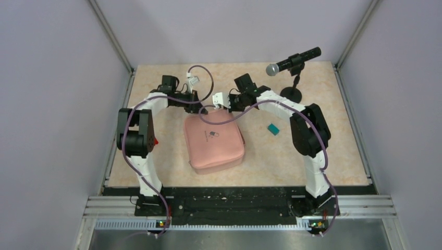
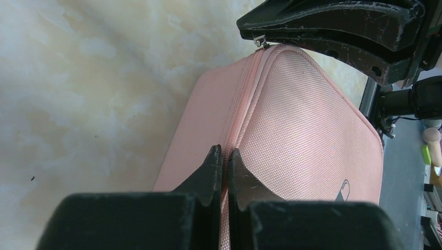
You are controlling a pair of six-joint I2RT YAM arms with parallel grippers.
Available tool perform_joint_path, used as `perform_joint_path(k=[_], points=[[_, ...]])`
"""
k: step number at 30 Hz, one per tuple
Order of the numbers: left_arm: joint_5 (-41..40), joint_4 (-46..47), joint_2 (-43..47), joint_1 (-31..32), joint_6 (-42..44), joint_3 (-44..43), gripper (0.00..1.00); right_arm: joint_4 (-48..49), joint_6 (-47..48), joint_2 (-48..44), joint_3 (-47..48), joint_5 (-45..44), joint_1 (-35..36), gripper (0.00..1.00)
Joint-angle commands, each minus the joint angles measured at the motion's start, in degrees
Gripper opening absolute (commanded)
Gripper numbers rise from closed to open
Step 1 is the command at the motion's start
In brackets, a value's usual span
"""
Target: Organize the medicine kit
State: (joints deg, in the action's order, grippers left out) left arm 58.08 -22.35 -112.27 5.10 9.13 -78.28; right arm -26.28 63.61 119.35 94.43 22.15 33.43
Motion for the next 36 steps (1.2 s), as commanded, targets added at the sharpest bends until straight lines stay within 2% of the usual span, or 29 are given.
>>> perform_joint_path(k=[1, 8, 11, 17, 24, 25, 27, 29, 30, 33, 36], points=[[-1.4, -6.5, -2.3, -0.1, 1.6, -0.8, 0.0, 0.7, 2.5, -3.8, -3.0, -2.0, -1.3, 0.0], [-4.8, -1.6, 0.7, -7.9, -6.1, -0.4, 0.0, -0.9, 4.0, -10.7, -11.7, -1.5, -3.5, 0.0], [-6.2, 1.9, 1.9, -12.2, -14.9, 1.1, 0.0, -0.9, 3.9, -14.3, -15.6, -1.6, -3.8, 0.0], [-8.2, 10.2, 7.3, -17.5, -24.6, 8.4, 0.0, -2.0, 2.4, -20.0, -21.8, -1.1, -3.8, 0.0], [-14.9, 18.7, 16.0, -19.2, -37.9, 18.4, 0.0, -4.7, 1.2, -27.6, -28.7, 0.5, -2.1, 0.0], [-16.3, 19.3, 17.0, -19.2, -39.1, 19.8, 0.05, -5.1, 1.1, -28.5, -29.5, 0.7, -2.0, 0.0], [-18.2, 17.7, 17.7, -19.0, -38.9, 20.0, 0.28, -5.3, 0.7, -29.6, -30.6, 0.4, -2.0, 0.0], [-19.2, 15.6, 17.2, -18.8, -36.5, 17.7, 0.44, -5.5, 0.4, -30.3, -31.3, 0.1, -1.9, 0.0], [-18.9, 15.2, 16.5, -18.8, -35.9, 16.2, 0.49, -5.6, -0.1, -30.4, -31.4, 0.2, -1.9, 0.0], [-16.4, 16.9, 13.9, -17.6, -34.7, 11.5, 0.56, -5.4, -2.1, -30.5, -31.4, 0.9, -2.0, 0.0], [-13.8, 20.4, 11.0, -13.6, -31.3, 6.3, 0.65, -3.9, -4.6, -29.9, -31.2, 0.6, -1.9, 0.0]])
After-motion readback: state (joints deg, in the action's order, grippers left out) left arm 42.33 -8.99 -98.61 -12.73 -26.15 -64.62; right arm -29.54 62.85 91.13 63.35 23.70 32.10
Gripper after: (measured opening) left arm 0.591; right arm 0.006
